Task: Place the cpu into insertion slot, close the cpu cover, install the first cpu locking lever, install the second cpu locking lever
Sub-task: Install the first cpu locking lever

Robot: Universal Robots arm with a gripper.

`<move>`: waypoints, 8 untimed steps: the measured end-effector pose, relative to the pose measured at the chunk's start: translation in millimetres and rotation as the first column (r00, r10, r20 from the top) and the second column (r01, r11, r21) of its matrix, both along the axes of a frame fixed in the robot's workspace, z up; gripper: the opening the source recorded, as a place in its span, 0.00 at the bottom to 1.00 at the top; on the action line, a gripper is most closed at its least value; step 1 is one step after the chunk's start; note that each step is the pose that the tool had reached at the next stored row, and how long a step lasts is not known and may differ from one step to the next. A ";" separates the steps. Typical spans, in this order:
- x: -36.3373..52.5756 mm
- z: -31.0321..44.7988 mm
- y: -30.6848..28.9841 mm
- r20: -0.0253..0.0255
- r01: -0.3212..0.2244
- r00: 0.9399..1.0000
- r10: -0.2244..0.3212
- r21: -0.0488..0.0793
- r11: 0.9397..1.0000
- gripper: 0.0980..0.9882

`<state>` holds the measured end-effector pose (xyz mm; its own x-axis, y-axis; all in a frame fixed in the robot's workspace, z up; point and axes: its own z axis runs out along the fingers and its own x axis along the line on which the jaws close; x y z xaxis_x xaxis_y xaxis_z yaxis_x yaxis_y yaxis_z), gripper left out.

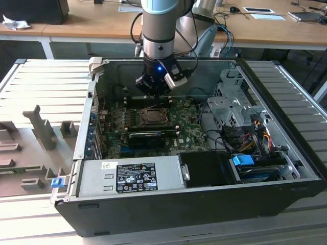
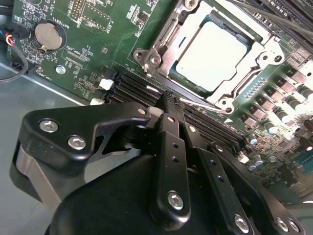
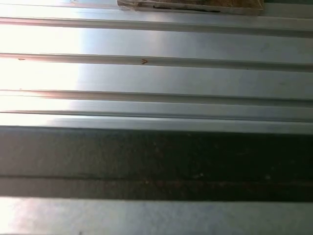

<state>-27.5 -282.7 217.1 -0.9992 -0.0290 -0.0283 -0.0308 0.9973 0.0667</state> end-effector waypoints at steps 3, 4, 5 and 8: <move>0.7 -0.8 0.2 0.000 -0.011 1.000 0.011 0.000 1.000 0.01; 1.0 -0.9 0.3 0.000 -0.013 1.000 0.013 0.000 1.000 0.01; 1.4 -1.0 0.3 0.000 -0.014 1.000 0.014 0.000 1.000 0.01; 2.7 -1.5 0.7 0.000 -0.017 1.000 0.017 0.000 1.000 0.01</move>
<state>-24.8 -282.1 215.6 -0.9985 -0.0464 -0.0283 -0.0482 0.9966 0.0669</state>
